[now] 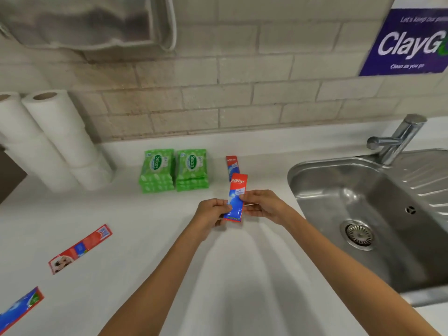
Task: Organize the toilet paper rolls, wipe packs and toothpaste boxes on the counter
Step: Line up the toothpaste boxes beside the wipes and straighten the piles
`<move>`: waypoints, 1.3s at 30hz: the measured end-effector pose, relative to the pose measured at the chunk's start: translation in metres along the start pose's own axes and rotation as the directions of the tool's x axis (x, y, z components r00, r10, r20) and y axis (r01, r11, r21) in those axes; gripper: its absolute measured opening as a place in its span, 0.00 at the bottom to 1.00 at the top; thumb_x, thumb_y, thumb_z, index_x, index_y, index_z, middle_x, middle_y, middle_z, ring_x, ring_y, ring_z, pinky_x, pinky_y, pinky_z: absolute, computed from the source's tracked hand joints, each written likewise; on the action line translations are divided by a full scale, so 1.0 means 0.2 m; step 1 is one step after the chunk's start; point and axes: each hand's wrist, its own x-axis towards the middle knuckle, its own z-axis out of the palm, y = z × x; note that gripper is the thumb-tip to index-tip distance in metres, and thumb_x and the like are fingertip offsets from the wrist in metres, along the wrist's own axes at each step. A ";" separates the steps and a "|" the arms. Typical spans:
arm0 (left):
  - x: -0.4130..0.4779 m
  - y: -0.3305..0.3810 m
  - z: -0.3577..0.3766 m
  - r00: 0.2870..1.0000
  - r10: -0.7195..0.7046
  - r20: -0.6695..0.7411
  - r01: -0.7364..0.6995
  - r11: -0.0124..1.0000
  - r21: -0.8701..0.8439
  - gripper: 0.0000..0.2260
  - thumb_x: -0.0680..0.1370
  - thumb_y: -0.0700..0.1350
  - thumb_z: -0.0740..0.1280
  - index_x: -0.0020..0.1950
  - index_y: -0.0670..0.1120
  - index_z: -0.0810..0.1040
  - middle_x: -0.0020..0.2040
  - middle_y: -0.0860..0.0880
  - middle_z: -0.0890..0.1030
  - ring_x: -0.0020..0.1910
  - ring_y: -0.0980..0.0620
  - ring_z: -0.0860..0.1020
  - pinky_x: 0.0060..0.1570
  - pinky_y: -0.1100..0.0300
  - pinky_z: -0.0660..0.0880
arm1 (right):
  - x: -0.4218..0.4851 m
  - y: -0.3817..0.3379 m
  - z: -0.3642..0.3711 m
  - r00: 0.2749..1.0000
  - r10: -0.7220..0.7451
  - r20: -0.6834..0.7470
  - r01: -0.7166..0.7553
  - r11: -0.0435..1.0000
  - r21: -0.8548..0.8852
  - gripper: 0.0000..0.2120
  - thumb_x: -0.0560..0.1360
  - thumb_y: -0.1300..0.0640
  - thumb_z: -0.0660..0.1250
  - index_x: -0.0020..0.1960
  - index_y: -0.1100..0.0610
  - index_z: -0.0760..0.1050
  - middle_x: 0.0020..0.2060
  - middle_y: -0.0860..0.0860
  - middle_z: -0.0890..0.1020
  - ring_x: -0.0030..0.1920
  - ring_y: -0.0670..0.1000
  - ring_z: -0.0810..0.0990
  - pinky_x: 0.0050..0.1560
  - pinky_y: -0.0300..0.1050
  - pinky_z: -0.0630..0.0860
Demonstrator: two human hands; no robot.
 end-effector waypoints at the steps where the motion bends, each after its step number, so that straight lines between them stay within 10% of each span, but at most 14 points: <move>1: 0.02 0.01 0.05 1.000 0.003 -0.030 -0.004 0.999 -0.034 0.05 0.75 0.36 0.66 0.43 0.45 0.76 0.36 0.48 0.79 0.31 0.56 0.75 0.30 0.66 0.70 | 0.01 0.01 -0.02 1.000 -0.002 -0.012 0.002 1.000 0.004 0.09 0.73 0.61 0.69 0.53 0.61 0.77 0.41 0.54 0.83 0.34 0.45 0.83 0.36 0.36 0.80; 8: 0.14 0.04 0.25 0.990 0.007 -0.142 -0.005 1.000 0.016 0.10 0.75 0.34 0.63 0.55 0.38 0.77 0.46 0.43 0.79 0.36 0.51 0.76 0.33 0.63 0.72 | 0.15 0.03 -0.18 0.981 -0.025 -0.195 0.016 0.999 -0.046 0.12 0.73 0.66 0.68 0.55 0.67 0.76 0.53 0.64 0.81 0.34 0.48 0.82 0.33 0.36 0.80; 14: 0.21 0.01 0.21 0.988 0.056 -0.141 -0.041 0.993 0.108 0.08 0.76 0.37 0.64 0.55 0.42 0.76 0.47 0.47 0.78 0.36 0.55 0.75 0.35 0.64 0.71 | 0.39 0.03 -0.29 0.917 -0.126 -0.378 -0.020 0.933 -0.359 0.13 0.71 0.63 0.70 0.55 0.65 0.78 0.54 0.62 0.82 0.47 0.56 0.80 0.53 0.51 0.77; 21: 0.27 -0.01 0.15 0.983 0.093 -0.159 -0.068 0.986 0.153 0.09 0.76 0.36 0.63 0.56 0.41 0.76 0.44 0.48 0.77 0.36 0.55 0.76 0.36 0.64 0.71 | 0.50 0.04 -0.30 0.885 -0.252 -0.390 -0.022 0.817 -0.576 0.18 0.72 0.57 0.70 0.61 0.61 0.74 0.57 0.59 0.79 0.54 0.56 0.80 0.46 0.43 0.74; 30: 0.27 -0.01 0.19 0.970 0.203 -0.136 -0.161 0.950 0.267 0.10 0.77 0.38 0.62 0.57 0.41 0.77 0.46 0.47 0.77 0.43 0.49 0.77 0.40 0.66 0.71 | 0.45 0.16 -0.38 0.886 -0.449 0.116 0.165 0.071 -0.984 0.25 0.78 0.47 0.59 0.73 0.50 0.61 0.74 0.50 0.62 0.74 0.54 0.58 0.71 0.51 0.59; 39: 0.29 0.00 0.15 0.966 0.221 -0.136 -0.169 0.933 0.318 0.10 0.78 0.40 0.62 0.57 0.42 0.77 0.49 0.48 0.77 0.46 0.51 0.76 0.37 0.69 0.70 | 0.56 0.14 -0.36 0.899 -0.423 0.113 0.174 0.109 -0.979 0.22 0.80 0.49 0.55 0.73 0.49 0.61 0.75 0.47 0.60 0.76 0.52 0.53 0.74 0.55 0.48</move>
